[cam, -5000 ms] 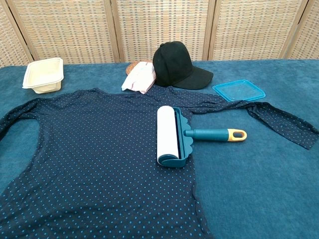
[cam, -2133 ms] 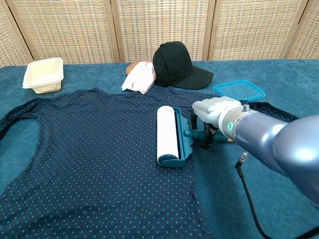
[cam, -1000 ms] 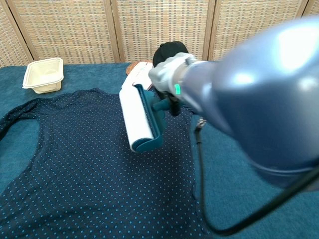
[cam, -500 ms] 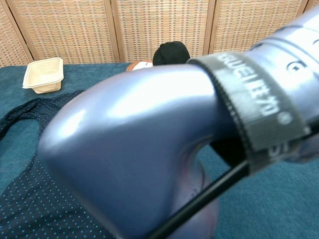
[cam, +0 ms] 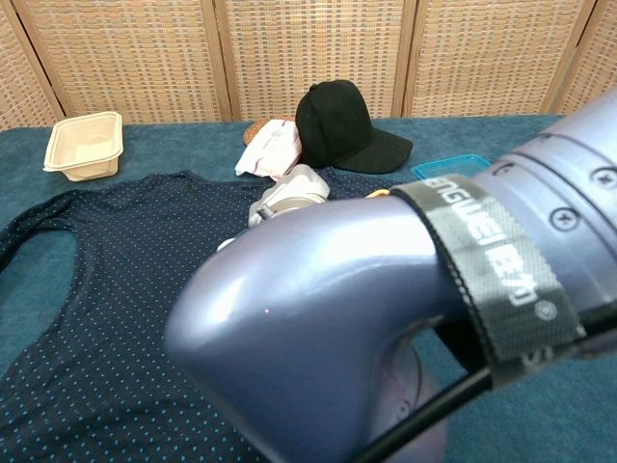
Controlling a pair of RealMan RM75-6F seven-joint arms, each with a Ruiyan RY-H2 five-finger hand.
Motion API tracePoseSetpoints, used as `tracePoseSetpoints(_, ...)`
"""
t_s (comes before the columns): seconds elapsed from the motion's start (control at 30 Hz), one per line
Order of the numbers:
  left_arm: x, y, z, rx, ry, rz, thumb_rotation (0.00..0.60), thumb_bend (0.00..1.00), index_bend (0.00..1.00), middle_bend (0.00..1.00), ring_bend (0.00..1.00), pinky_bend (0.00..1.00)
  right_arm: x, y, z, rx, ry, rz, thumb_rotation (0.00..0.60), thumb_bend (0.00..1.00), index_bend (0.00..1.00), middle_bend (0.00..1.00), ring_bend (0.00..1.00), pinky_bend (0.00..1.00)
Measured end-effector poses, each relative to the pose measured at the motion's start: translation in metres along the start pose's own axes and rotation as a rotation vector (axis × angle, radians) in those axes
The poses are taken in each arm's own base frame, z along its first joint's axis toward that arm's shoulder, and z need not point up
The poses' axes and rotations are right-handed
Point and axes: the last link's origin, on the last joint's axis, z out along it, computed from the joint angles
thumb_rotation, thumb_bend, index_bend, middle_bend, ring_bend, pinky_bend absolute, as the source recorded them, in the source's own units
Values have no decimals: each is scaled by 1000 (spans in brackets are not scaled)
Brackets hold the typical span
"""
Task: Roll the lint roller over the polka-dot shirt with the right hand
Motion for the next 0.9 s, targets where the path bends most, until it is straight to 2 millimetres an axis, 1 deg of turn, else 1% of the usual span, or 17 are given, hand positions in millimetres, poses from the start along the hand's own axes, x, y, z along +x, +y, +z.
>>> tracePoseSetpoints(0.27,-2,2,0,0,1,8,600,0,0,0,0,0,-22,35,22,-91,-3,-11,600,893,730,1000,1000,1000)
tracePoseSetpoints(0.43,-3,3,1,1,-1,14,600,0,0,0,0,0,-35,62,38,-159,5,-23,600,893,728,1000,1000,1000)
tracePoseSetpoints(0.57,-4,4,1,0,0,17,600,0,0,0,0,0,-41,75,44,-190,7,-41,600,893,728,1000,1000,1000)
tracePoseSetpoints(0.63,-5,4,1,0,-1,17,600,0,0,0,0,0,-44,77,45,-193,2,-37,600,893,728,1000,1000,1000)
tracePoseSetpoints(0.73,-4,4,1,0,0,15,600,0,0,0,0,0,-42,73,43,-178,8,-38,600,893,728,1000,1000,1000)
tracePoseSetpoints(0.9,-3,4,0,-2,2,11,600,0,0,0,0,0,-32,51,31,-123,39,-46,600,893,728,1000,1000,1000)
